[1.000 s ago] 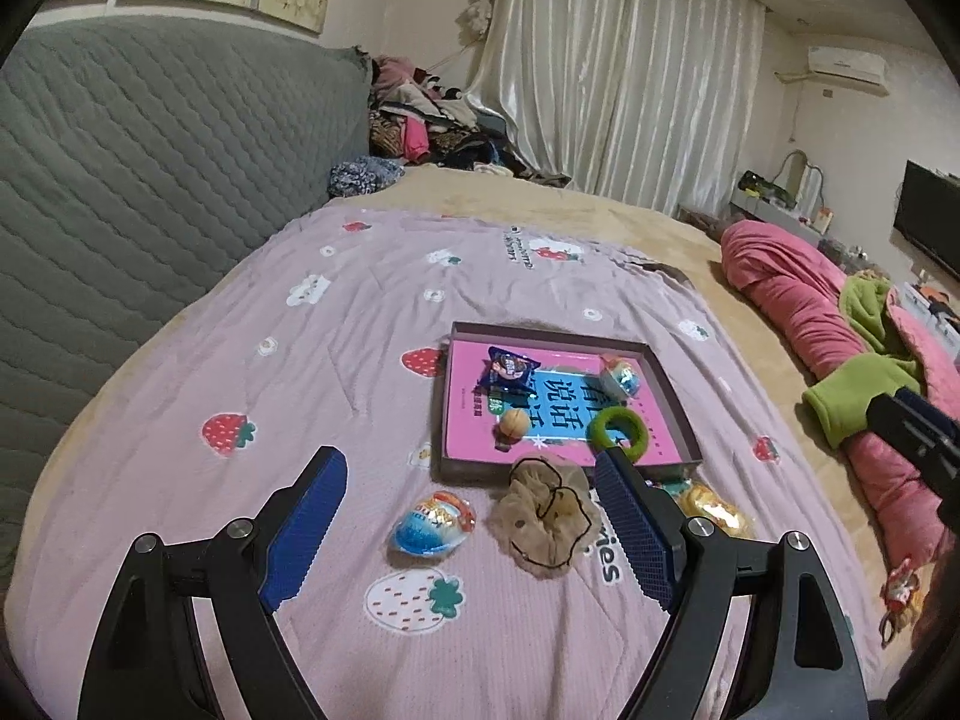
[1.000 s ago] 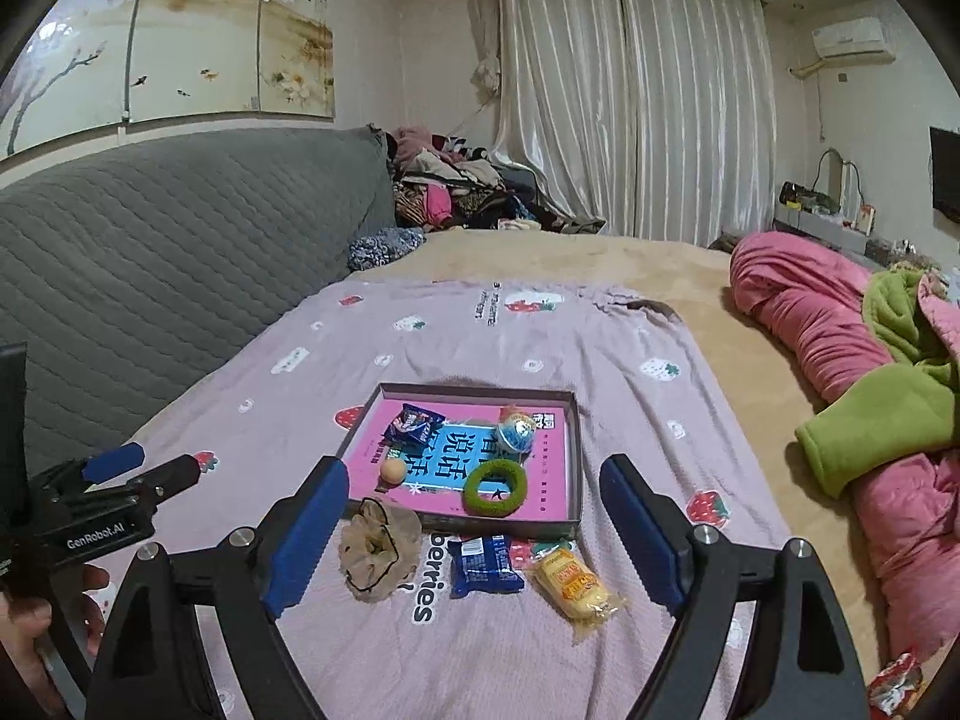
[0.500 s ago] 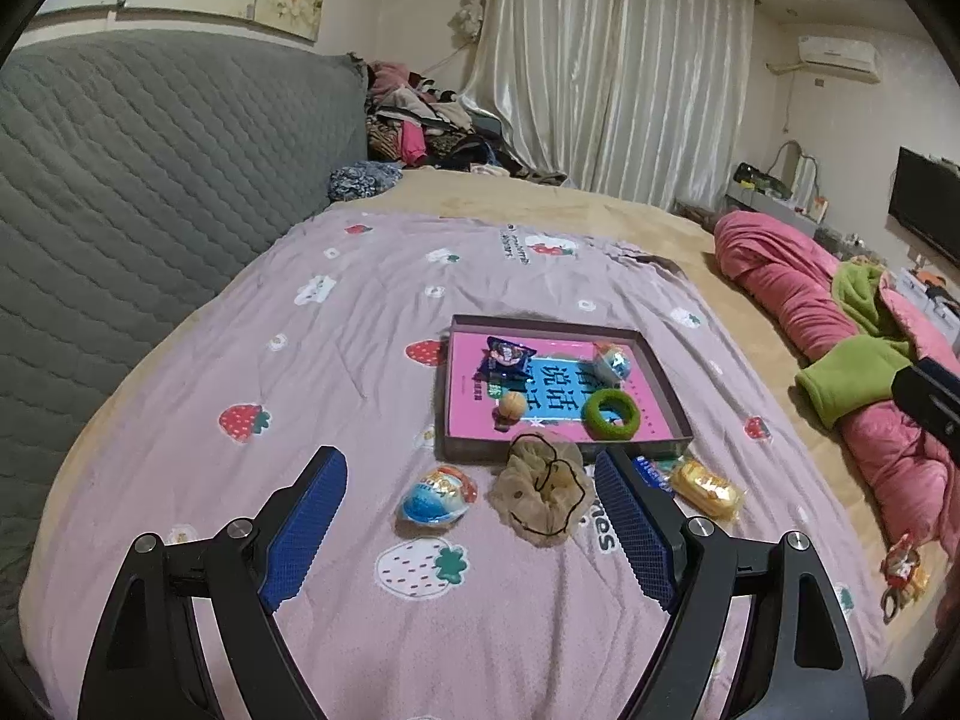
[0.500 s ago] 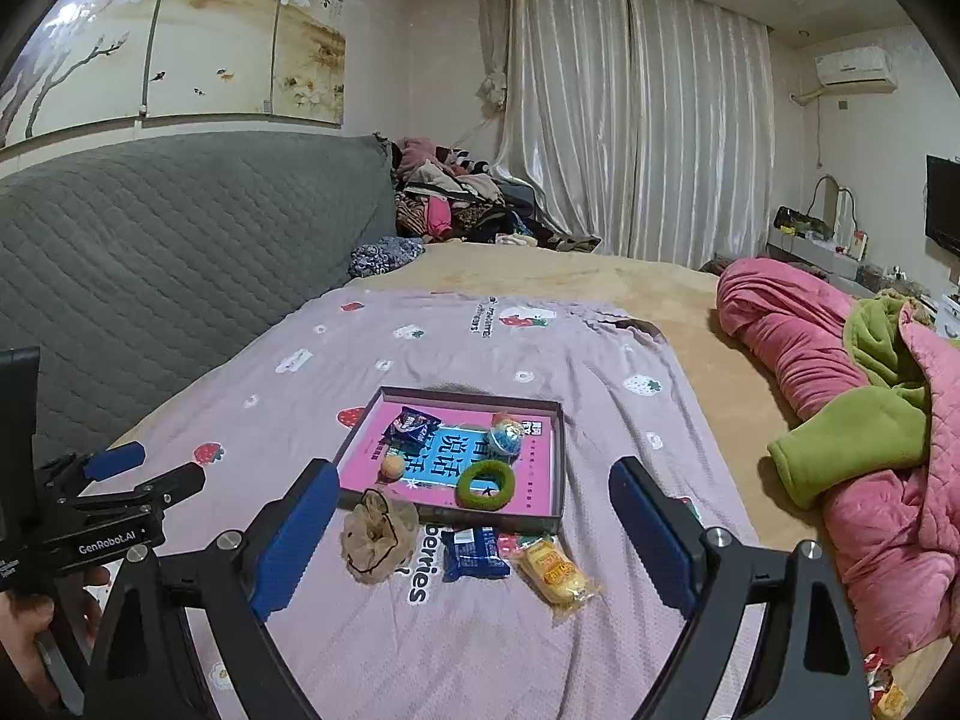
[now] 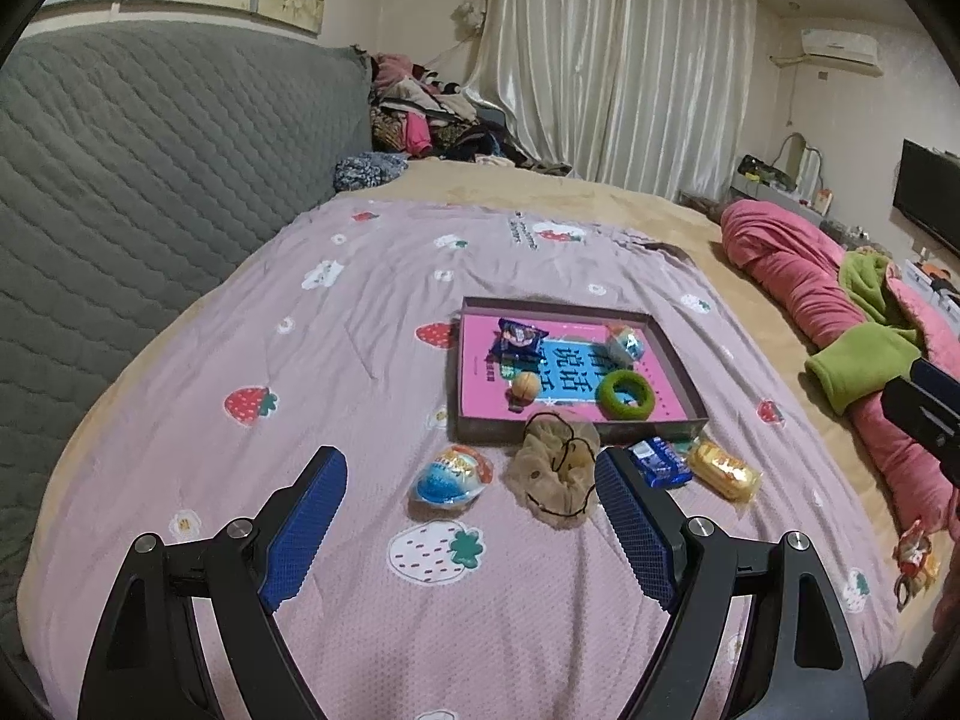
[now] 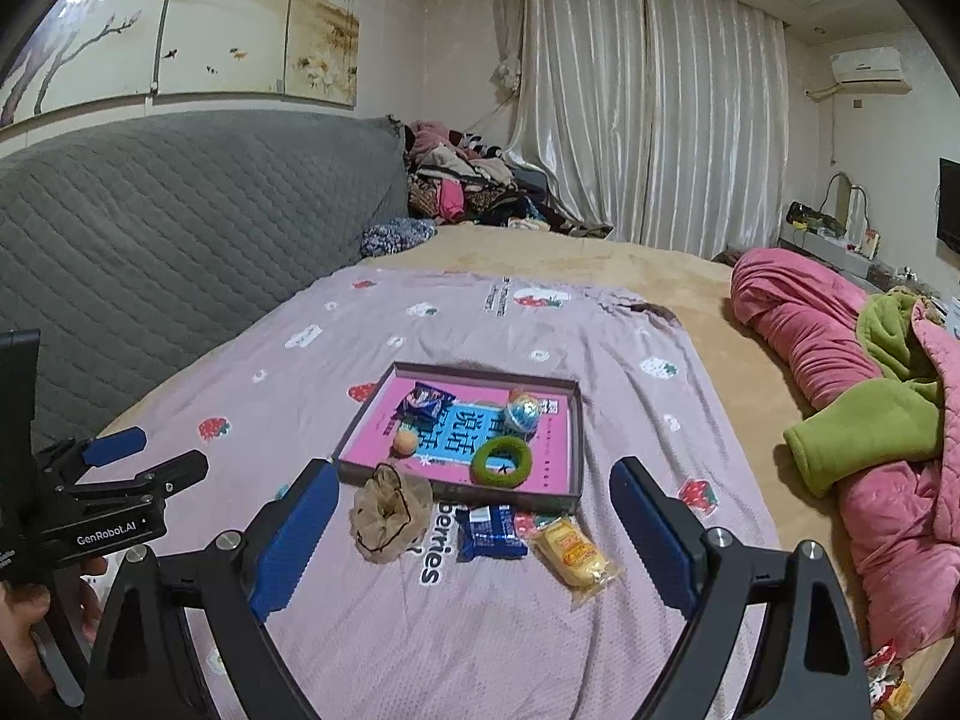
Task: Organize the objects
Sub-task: 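Withdraw both open tools from the tray back toward the loose items, then move left tool to the blue egg bag while right tool approaches the beige scrunchie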
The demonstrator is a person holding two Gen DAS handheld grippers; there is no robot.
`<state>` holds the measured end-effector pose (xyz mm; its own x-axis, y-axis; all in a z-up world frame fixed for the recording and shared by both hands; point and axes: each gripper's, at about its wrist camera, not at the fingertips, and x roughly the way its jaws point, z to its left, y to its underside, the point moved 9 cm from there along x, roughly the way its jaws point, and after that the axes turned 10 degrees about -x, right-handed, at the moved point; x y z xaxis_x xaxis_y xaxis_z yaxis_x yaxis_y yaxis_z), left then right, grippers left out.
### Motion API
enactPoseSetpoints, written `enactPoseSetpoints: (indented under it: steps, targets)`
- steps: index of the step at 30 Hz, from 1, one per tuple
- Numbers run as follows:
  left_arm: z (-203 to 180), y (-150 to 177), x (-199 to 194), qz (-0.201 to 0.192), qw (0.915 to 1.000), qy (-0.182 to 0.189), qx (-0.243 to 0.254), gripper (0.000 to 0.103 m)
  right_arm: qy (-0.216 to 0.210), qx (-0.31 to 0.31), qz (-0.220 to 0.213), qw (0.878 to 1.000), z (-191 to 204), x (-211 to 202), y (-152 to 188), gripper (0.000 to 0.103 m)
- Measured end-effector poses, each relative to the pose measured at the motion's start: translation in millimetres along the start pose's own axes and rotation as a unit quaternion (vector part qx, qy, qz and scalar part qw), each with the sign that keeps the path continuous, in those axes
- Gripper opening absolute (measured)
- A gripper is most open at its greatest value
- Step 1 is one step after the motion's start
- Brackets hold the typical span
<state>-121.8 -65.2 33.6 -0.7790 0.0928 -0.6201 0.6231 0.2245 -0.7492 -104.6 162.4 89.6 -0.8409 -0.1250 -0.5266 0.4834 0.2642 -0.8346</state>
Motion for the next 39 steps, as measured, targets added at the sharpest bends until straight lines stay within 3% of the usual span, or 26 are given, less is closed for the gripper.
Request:
enactPoseSetpoints:
  steps: [39]
  targets:
    - [28, 50, 109, 0.068, 0.9971, -0.032, 0.007, 0.086, -0.051, -0.027, 0.1, 0.993, 63, 127, 65, 0.092]
